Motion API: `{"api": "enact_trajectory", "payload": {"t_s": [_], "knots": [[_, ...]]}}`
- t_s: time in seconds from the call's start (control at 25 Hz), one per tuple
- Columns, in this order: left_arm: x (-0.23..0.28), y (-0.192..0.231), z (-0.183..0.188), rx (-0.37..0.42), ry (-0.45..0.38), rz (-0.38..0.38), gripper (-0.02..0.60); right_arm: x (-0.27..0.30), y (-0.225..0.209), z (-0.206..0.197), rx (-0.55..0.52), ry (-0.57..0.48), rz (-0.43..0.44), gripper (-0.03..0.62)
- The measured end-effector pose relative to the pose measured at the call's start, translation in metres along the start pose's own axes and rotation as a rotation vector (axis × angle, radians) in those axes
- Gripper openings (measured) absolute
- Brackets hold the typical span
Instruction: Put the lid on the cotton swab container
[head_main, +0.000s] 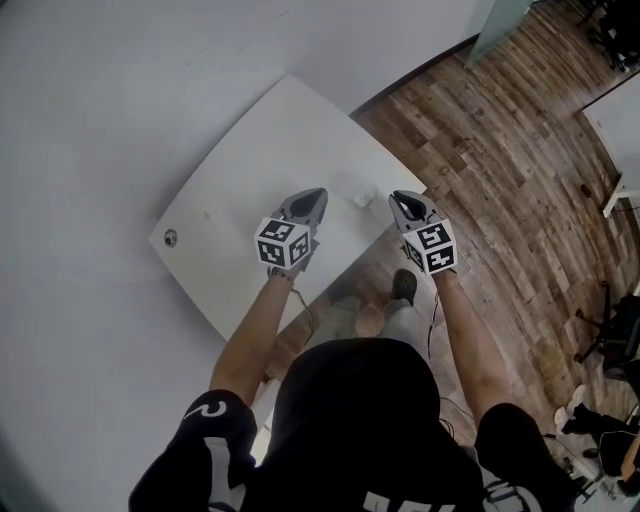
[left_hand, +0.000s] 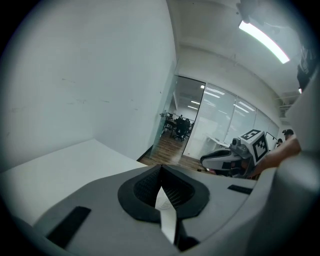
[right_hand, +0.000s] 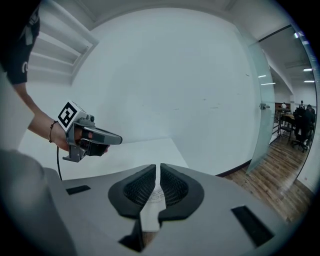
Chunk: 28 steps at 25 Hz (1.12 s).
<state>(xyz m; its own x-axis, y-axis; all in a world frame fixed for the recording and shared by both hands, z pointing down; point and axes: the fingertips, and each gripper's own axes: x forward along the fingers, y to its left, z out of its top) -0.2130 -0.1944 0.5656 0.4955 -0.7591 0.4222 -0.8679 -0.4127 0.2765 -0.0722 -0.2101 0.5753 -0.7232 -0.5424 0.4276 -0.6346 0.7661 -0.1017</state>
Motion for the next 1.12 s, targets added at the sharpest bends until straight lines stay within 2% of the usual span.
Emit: {"api": "enact_trajectory", "payload": {"t_s": [0.2,0.4,0.52,0.76,1.12], "knots": [[0.015,0.007,-0.015,0.001,0.021,-0.051,0.025,0.010,0.005,-0.020,0.011,0.014,-0.001,0.095],[0.028,0.015,-0.023,-0.003,0.027,-0.096,0.025,0.024,0.008,-0.035,0.026,0.014,0.010,0.190],[0.037,0.018,-0.031,0.001,0.032,-0.128,0.026,0.034,0.011,-0.045,0.029,0.000,0.018,0.221],[0.052,0.024,-0.045,0.022,0.035,-0.183,0.025,0.052,0.021,-0.065,0.002,-0.004,0.036,0.332],[0.057,0.028,-0.059,0.028,0.033,-0.231,0.025,0.070,0.028,-0.091,-0.013,0.020,0.029,0.371]]}}
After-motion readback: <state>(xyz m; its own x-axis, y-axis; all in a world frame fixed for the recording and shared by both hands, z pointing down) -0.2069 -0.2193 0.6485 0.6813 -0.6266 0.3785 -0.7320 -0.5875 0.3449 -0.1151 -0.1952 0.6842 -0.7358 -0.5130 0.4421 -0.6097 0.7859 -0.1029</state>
